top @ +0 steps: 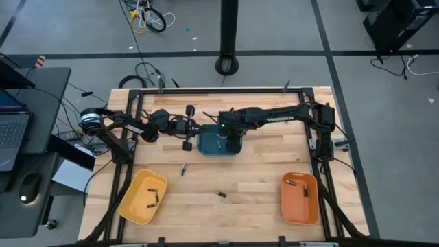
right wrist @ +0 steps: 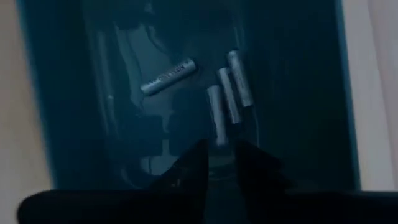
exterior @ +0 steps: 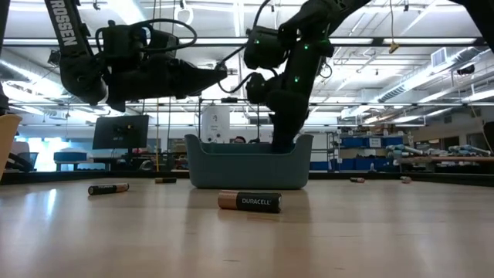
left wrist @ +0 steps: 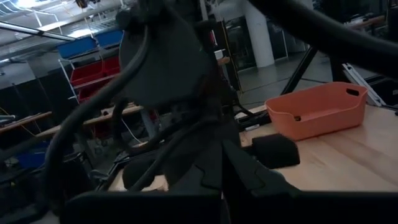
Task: Sort batteries
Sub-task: Put the silver battery into the blue bin, then put the large black battery into the orange bin
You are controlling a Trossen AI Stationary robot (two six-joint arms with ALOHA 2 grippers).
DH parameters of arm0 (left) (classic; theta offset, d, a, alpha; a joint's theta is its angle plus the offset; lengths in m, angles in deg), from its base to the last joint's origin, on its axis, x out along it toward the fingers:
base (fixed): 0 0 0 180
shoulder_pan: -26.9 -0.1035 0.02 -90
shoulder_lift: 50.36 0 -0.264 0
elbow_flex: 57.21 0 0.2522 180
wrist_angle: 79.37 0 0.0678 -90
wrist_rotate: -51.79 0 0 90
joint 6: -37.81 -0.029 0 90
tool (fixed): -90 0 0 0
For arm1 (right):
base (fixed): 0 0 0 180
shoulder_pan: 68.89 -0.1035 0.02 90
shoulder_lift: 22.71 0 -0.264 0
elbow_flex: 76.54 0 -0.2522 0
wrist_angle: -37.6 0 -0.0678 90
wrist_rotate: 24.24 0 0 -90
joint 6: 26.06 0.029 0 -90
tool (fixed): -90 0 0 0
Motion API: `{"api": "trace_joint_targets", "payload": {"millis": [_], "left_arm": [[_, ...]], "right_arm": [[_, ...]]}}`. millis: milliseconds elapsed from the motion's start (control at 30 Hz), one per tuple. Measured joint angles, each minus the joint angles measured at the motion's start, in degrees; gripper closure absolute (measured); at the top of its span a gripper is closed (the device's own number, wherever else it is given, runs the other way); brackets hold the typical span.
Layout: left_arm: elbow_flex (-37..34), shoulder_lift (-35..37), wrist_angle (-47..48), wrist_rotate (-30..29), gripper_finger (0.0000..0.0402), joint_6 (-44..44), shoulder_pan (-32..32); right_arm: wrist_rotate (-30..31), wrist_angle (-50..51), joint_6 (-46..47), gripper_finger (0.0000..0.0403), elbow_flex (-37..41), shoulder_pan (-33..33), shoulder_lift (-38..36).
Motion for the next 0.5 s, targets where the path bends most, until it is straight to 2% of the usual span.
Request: {"api": "trace_joint_targets", "payload": {"millis": [167, 300, 400, 500], "left_arm": [[0.0, 0.0, 0.67, -0.01, 0.0396, -0.37, 0.0], [0.0, 0.0, 1.42, -0.02, 0.0396, -0.42, 0.0], [0.0, 0.0, 1.89, -0.03, 0.0396, -0.73, 0.0], [0.0, 0.0, 2.6, -0.03, 0.0396, -1.88, 0.0]], "right_arm": [[0.29, 0.57, 0.72, 0.0275, 0.0, -1.71, -4.03], [2.55, 8.61, 5.25, 0.0268, -0.01, -3.72, -9.32], [2.8, 18.33, 11.28, 0.0291, -0.07, -6.04, -12.65], [2.85, 26.47, 17.84, 0.0338, 0.03, -8.88, -14.23]]}}
